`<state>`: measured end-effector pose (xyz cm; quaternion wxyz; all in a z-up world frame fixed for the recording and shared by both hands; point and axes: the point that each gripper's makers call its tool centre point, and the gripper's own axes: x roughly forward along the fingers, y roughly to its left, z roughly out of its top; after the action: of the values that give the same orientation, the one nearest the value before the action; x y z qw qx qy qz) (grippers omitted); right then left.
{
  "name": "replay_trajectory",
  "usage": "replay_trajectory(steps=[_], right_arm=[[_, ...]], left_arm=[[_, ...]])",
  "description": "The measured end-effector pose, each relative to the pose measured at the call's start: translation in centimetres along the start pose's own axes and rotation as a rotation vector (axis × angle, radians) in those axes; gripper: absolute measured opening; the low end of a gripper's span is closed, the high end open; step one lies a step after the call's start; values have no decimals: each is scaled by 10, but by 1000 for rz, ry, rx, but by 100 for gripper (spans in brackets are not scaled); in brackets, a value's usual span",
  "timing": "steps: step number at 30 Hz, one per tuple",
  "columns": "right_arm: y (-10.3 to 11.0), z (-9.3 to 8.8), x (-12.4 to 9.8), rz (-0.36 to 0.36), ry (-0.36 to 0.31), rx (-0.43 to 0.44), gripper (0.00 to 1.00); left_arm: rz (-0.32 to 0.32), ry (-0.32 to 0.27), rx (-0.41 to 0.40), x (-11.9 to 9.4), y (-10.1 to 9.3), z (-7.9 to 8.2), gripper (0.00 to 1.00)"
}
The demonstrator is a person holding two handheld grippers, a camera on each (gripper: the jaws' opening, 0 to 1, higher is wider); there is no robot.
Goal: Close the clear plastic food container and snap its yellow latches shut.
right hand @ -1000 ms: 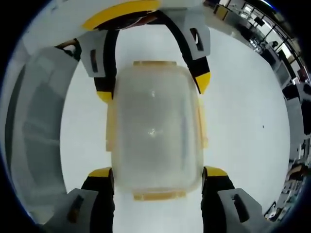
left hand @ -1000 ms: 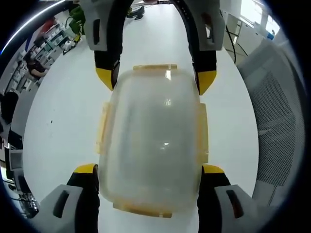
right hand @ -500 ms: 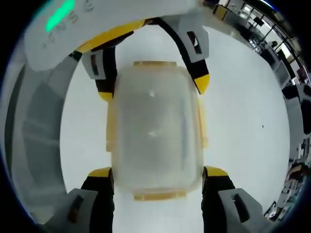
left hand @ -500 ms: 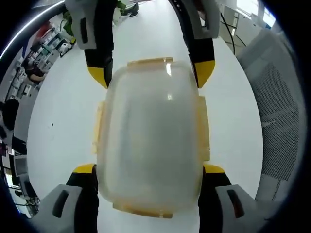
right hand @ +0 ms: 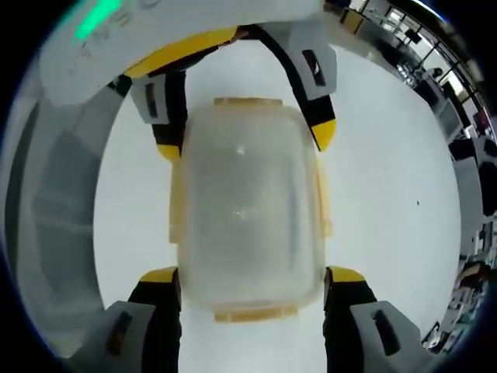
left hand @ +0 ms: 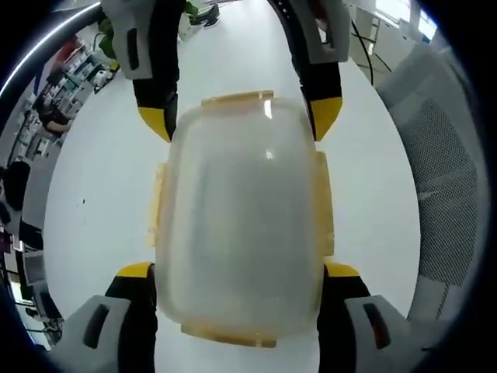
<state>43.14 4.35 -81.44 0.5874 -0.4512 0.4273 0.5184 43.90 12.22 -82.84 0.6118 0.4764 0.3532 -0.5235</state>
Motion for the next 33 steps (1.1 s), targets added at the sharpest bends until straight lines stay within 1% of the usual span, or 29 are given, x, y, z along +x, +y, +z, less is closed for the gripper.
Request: replay_trajectory(steps=[2, 3, 7, 11, 13, 16, 18, 20, 24, 26, 29, 33], right_arm=[[-2, 1, -1, -21, -15, 7, 76], [-2, 0, -2, -21, -12, 17, 77], [0, 4, -6, -32, -37, 24, 81], [0, 1, -10, -53, -40, 26, 84], [0, 1, -13, -65, -52, 43, 85], [2, 0, -16, -76, -68, 49, 88], [4, -3, -16, -80, -60, 47, 87], [6, -3, -17, -87, -73, 60, 88], [8, -6, -21, -98, -86, 77, 88], [10, -8, -22, -99, -85, 83, 88], [12, -10, -25, -109, -99, 112, 87], [17, -13, -27, -117, -122, 152, 86]], left_arm=[[-2, -9, -19, -2, 1, 0, 86], [-4, -18, -27, -3, 1, 1, 86], [-11, -34, -34, -8, 0, 3, 85], [4, -53, -55, -13, 1, 5, 91], [12, -61, -73, -15, 1, 5, 92], [20, -76, -73, -18, -1, 6, 94], [28, -87, -82, -19, -2, 7, 95], [23, -100, -108, -20, -5, 7, 97], [44, -98, -111, -22, -7, 3, 97], [46, -109, -128, -25, -8, 3, 97], [56, -112, -140, -27, -9, 0, 97], [70, -132, -169, -30, -12, -2, 96]])
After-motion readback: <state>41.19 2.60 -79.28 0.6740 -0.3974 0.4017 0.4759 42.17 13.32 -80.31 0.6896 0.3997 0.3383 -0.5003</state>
